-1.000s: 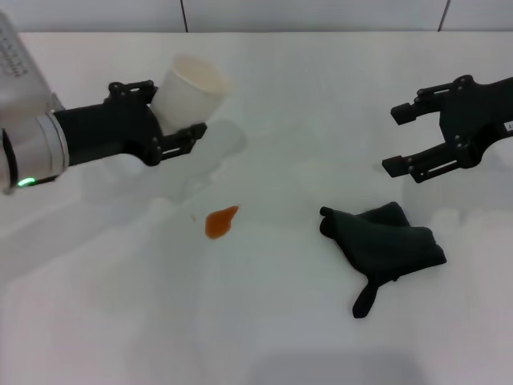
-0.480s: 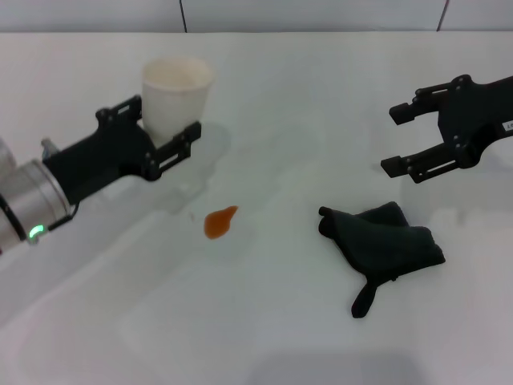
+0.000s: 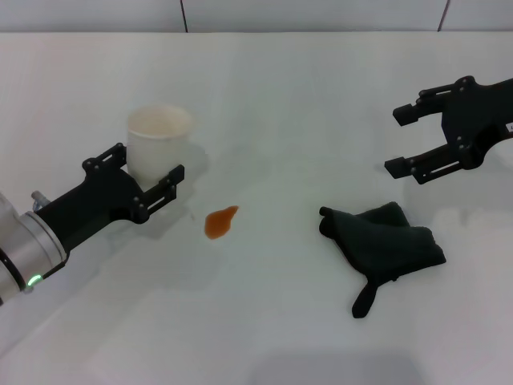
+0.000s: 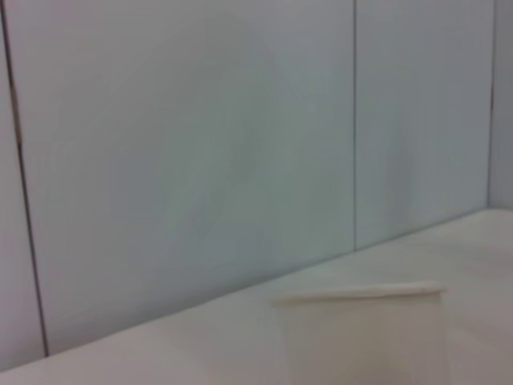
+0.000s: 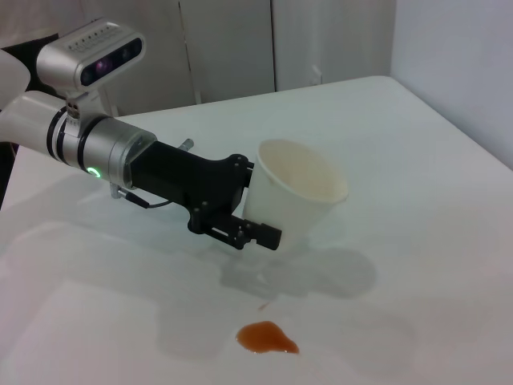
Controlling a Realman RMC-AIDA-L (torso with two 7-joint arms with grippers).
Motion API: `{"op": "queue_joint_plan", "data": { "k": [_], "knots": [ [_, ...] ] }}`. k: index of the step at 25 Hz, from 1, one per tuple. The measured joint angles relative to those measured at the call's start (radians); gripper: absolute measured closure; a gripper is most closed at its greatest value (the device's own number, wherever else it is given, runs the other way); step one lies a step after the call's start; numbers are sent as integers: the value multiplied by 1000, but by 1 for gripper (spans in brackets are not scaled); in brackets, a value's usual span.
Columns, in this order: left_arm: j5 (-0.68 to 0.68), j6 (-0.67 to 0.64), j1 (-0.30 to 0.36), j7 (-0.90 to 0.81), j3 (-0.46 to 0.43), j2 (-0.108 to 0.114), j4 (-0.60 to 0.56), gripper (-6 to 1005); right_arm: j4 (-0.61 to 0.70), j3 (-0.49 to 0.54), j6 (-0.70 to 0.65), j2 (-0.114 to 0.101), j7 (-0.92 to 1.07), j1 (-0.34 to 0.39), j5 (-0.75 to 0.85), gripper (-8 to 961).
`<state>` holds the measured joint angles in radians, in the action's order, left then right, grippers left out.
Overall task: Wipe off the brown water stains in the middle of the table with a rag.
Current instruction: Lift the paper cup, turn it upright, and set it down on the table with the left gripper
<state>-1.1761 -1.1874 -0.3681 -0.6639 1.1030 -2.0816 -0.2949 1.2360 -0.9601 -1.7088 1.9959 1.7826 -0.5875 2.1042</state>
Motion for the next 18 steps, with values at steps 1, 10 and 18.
{"op": "queue_joint_plan", "data": {
  "k": [1,10,18],
  "knots": [
    [0,7,1,3,0,0,1,334,0,0,0,0,0,0,0,114],
    [1,63,-12,90,0,-1,36,314,-2,2,0,5,3,2,12,113],
    [36,76,-27,157,3,-3,102,296,-3,0,0,6,6,2,13,114]
  ]
}}
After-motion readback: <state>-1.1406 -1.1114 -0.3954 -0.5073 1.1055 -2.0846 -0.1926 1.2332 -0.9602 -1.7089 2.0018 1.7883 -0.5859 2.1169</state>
